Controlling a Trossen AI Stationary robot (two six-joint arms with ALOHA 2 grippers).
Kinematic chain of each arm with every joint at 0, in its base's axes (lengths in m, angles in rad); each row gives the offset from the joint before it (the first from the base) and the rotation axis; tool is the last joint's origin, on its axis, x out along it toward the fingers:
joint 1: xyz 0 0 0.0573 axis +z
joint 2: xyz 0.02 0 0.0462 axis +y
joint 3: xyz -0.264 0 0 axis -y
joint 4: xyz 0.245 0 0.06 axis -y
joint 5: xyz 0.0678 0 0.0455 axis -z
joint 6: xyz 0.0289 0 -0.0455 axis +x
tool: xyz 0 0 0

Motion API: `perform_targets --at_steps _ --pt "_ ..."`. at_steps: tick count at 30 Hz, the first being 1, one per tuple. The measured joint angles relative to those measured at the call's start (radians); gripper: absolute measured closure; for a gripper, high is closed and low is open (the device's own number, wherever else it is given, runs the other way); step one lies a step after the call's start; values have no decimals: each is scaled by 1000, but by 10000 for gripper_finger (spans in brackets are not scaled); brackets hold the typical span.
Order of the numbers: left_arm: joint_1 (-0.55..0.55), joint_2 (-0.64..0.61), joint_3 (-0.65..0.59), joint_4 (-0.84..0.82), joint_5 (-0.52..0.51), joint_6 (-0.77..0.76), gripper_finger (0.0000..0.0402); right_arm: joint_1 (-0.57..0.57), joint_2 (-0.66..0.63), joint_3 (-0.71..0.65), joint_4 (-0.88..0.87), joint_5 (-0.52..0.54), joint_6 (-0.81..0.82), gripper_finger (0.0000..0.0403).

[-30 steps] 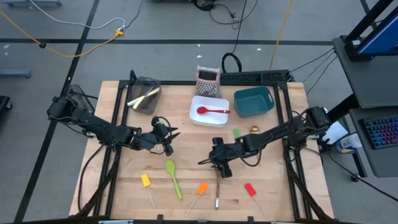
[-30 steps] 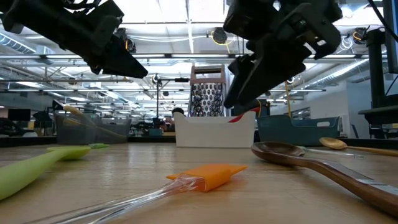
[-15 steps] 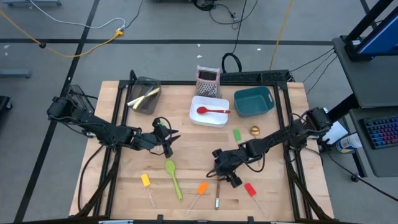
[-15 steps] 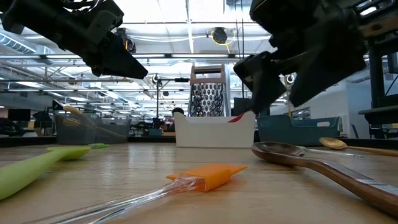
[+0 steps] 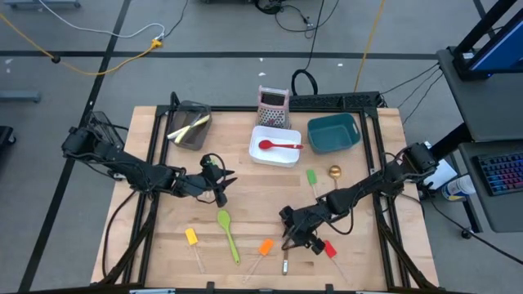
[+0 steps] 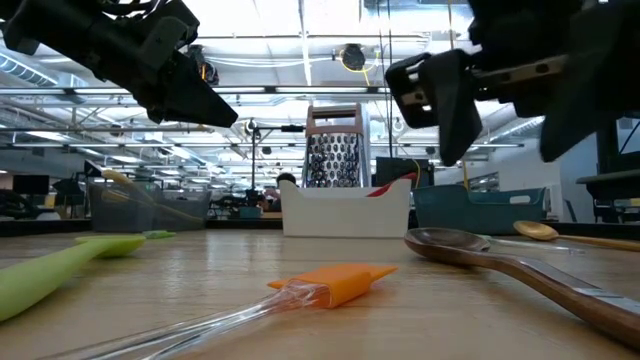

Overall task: Pick & Place Kitchen Items
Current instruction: Put the brown spoon into the white bin

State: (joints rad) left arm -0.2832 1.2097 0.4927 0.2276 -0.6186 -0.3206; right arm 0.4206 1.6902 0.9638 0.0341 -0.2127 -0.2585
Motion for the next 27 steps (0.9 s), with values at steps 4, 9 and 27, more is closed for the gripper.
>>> perform_targets --at_steps 4,9,27 --pt "0 0 0 0 0 -2 286 1 27 0 15 -31 -23 193" --pt "0 0 0 2 0 -4 286 0 92 0 65 -54 -36 193" --pt "0 0 0 0 0 -6 286 -97 215 20 37 -78 -222 273"
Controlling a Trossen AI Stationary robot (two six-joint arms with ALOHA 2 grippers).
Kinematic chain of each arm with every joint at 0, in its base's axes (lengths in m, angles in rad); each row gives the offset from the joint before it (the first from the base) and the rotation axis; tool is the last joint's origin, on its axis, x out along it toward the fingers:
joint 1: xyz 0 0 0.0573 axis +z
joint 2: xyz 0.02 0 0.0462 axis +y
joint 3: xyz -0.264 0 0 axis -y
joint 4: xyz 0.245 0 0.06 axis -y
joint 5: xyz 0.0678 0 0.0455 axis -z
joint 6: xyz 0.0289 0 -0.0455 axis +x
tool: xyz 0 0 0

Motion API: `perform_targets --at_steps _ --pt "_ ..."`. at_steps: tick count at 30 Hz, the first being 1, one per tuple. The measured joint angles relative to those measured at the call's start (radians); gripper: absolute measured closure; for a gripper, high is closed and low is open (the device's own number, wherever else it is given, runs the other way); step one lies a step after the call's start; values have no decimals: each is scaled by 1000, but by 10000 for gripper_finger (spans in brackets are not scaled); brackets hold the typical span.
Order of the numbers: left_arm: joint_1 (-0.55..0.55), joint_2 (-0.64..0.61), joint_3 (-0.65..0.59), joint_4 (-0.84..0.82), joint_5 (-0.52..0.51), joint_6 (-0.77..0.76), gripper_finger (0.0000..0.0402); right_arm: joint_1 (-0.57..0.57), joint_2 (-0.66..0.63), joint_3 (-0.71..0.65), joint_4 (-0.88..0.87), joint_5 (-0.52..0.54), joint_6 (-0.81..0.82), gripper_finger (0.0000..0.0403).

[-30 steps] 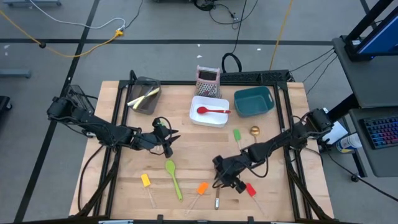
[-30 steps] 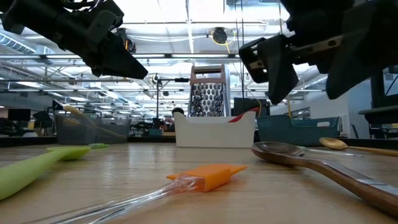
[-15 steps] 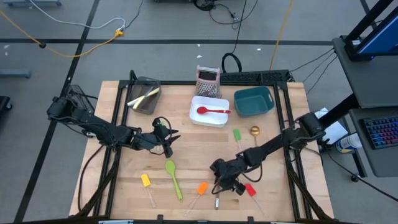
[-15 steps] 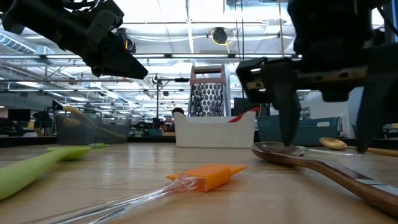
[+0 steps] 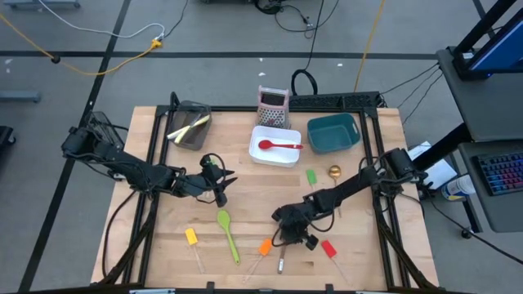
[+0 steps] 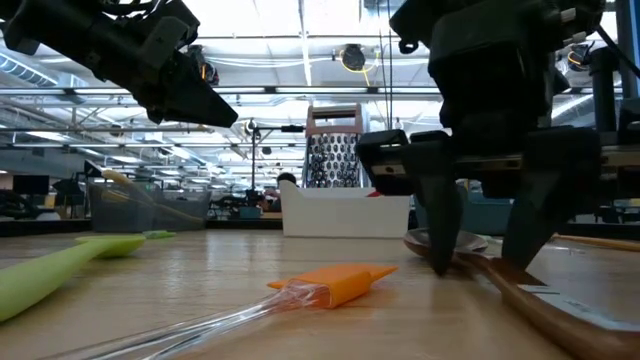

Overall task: Pick & Place Kitchen Items
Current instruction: Put the brown spoon into the white bin

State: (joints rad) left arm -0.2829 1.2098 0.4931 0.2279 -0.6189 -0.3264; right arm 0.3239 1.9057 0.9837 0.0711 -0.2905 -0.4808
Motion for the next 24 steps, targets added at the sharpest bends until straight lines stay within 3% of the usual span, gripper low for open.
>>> perform_targets --at_steps 8,18,24 --pt "0 0 0 0 0 4 286 -20 1 1 -27 5 -10 373" --pt "0 0 0 0 0 3 286 -16 -36 -3 -51 -29 21 376" --pt "0 0 0 0 11 -16 286 -18 -122 -5 -109 75 47 375"
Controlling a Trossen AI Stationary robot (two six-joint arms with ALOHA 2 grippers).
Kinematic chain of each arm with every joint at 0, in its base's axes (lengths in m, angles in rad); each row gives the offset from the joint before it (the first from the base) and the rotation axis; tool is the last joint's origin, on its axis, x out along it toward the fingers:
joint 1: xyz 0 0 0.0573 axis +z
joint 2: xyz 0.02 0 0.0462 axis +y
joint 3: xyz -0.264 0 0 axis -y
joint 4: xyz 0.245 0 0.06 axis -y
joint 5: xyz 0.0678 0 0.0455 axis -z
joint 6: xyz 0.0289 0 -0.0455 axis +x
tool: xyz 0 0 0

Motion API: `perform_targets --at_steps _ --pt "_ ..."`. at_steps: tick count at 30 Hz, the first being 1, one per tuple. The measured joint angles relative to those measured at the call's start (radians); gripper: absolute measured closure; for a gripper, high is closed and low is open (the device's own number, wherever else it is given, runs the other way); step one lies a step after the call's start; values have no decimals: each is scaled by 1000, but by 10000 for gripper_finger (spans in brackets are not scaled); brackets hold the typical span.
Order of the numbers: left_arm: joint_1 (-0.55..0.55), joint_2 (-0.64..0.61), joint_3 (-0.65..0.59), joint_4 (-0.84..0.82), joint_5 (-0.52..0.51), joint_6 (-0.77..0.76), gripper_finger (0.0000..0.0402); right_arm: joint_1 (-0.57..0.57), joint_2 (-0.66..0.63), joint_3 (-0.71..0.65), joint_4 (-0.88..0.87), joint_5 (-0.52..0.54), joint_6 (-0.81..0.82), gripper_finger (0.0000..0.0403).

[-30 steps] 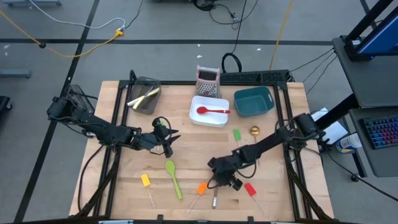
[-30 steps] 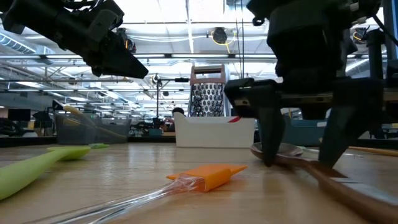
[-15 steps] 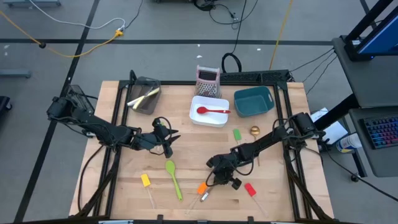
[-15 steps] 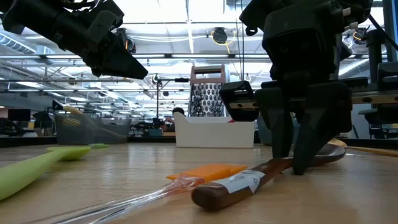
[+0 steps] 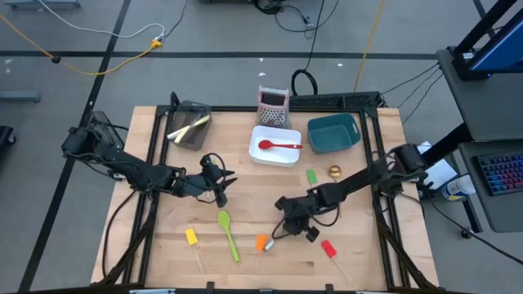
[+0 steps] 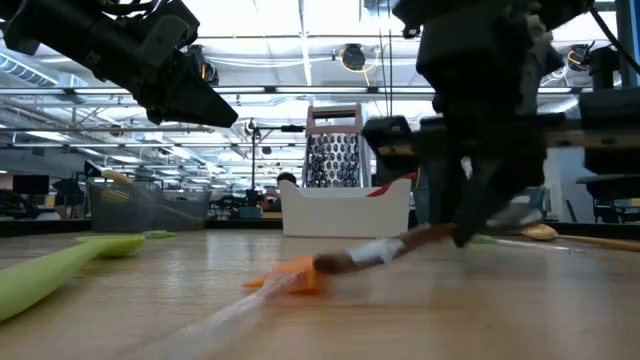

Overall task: Pick & Place Kitchen Items
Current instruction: Put the brown spoon into the white bin

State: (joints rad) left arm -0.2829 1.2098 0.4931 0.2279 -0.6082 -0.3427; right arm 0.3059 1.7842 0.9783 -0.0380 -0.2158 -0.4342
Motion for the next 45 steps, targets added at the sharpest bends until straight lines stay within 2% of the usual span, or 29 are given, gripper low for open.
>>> perform_targets --at_steps 8,14,21,45 --pt "0 0 0 4 6 -5 286 1 -112 1 -140 163 4 372" --pt "0 0 0 8 8 -18 286 -11 -173 1 -149 317 4 369" --pt "0 0 0 8 8 -20 286 -55 -215 2 -148 451 22 372" --pt "0 0 0 7 8 -29 286 -288 -224 2 61 483 30 367"
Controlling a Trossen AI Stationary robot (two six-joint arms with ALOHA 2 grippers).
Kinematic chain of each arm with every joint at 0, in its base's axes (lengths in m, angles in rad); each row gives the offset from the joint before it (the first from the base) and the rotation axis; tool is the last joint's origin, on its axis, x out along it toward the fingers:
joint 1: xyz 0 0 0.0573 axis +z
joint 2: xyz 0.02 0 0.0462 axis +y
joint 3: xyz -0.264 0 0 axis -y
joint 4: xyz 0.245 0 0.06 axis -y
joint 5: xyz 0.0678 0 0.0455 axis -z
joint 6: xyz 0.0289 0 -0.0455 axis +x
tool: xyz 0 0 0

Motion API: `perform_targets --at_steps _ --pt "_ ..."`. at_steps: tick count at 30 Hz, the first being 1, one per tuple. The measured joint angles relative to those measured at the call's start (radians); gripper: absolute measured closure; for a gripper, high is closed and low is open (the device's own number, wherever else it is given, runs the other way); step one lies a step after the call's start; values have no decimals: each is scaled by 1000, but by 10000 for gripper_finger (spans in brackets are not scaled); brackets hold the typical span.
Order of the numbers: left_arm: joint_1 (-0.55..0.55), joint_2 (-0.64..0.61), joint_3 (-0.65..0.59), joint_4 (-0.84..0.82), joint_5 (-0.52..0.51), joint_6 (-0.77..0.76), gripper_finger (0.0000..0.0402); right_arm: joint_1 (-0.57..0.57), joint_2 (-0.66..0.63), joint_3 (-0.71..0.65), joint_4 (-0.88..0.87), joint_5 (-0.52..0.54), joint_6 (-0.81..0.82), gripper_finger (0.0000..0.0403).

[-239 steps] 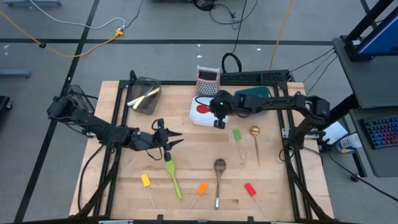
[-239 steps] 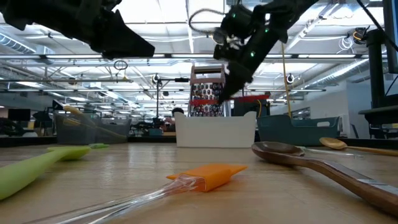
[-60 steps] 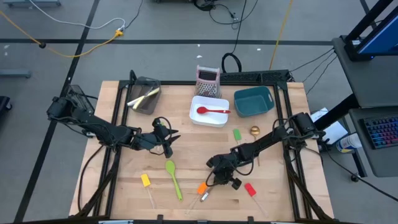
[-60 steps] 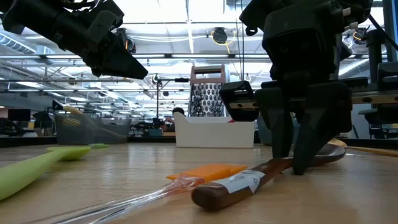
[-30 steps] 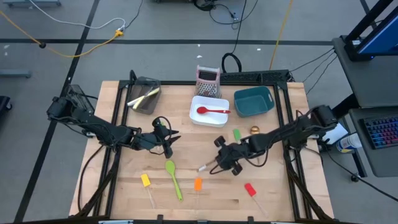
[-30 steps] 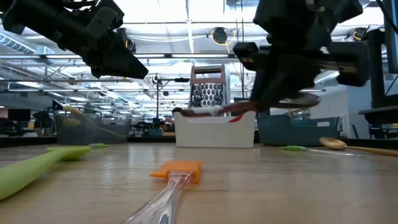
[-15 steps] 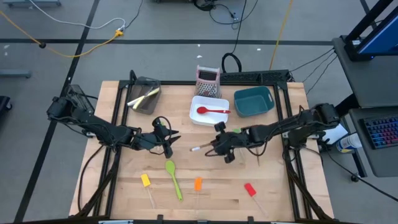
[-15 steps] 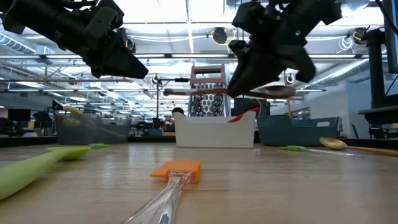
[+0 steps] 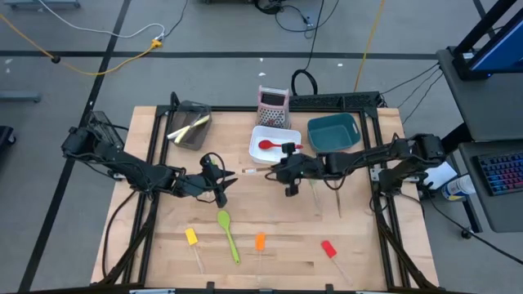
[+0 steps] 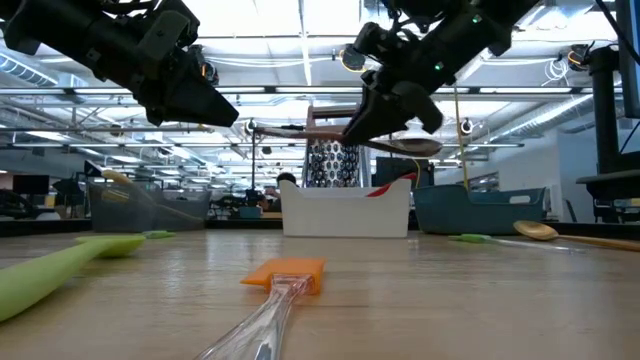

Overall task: Pick & Place Kitchen Items
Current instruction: Put the brown spoon into the white bin

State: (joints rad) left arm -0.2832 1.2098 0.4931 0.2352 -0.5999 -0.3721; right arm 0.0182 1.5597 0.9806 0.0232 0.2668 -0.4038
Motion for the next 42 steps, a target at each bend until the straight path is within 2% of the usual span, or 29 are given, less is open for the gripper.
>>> perform_targets --at_steps 7,11,17,20,29,36,42 --pt "0 0 0 0 0 0 286 -65 0 -11 213 -12 0 372" --pt "0 0 0 0 0 0 286 -108 0 -79 397 -108 15 367" --pt "0 0 0 0 0 2 286 -176 0 -185 635 -132 34 372" --pt "0 0 0 0 0 10 286 -205 0 -203 679 -192 74 373" --pt "1 0 0 0 0 10 286 -236 100 -204 812 -218 104 373" --pt "1 0 0 1 -9 9 286 -264 146 -204 822 -216 123 366" --pt "1 0 0 1 -83 -1 286 -285 146 -204 781 -219 167 372"
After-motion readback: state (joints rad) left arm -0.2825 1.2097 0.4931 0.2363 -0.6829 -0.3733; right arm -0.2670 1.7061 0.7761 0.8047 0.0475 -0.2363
